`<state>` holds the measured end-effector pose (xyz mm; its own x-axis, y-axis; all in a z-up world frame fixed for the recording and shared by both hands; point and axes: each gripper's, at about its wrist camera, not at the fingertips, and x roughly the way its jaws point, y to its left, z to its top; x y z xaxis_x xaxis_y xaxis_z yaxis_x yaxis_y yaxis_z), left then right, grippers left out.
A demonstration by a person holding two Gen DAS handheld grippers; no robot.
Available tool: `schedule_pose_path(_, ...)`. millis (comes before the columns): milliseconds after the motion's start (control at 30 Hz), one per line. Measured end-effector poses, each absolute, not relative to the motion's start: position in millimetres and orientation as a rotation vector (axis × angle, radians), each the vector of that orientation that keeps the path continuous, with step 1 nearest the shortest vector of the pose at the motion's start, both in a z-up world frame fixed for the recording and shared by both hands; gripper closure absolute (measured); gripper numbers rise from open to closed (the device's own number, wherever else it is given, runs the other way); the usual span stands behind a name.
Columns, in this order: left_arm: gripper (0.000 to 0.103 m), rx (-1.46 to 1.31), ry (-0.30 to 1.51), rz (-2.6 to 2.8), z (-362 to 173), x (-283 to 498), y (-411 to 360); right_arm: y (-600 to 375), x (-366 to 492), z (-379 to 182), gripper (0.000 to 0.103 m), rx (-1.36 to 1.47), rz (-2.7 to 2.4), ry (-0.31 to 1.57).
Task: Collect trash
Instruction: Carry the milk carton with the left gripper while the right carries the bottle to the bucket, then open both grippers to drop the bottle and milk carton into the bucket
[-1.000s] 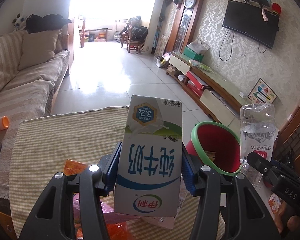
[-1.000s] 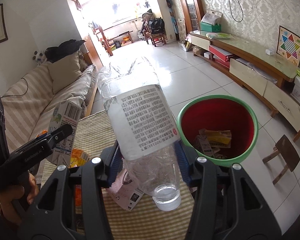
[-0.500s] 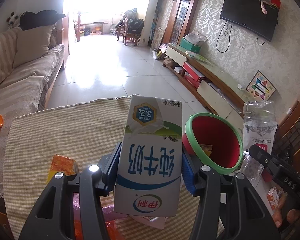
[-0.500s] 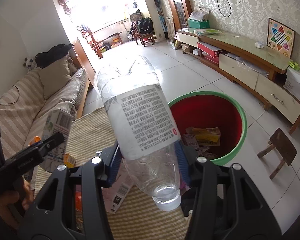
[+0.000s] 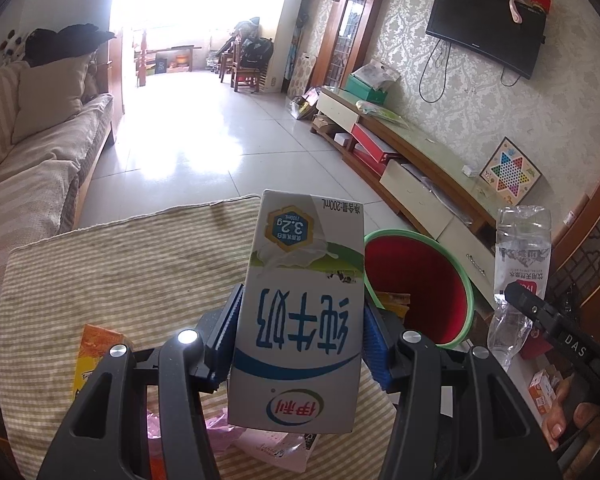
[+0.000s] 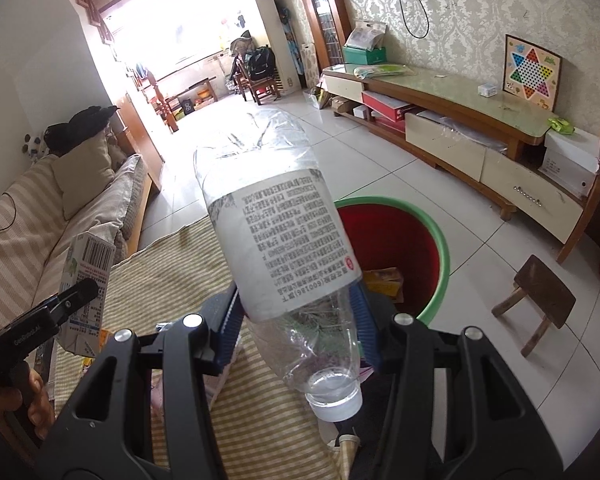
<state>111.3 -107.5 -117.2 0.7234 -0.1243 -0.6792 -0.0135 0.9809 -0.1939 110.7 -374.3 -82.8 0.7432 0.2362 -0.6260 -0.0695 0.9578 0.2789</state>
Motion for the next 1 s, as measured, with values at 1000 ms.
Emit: schedule_pose_path(1000,0.052,-0.141,0.783,-0.141,-134.7,155.6,-152.9,-410.2,170.0,-114.9,0.026,0.263,0.062,0.698)
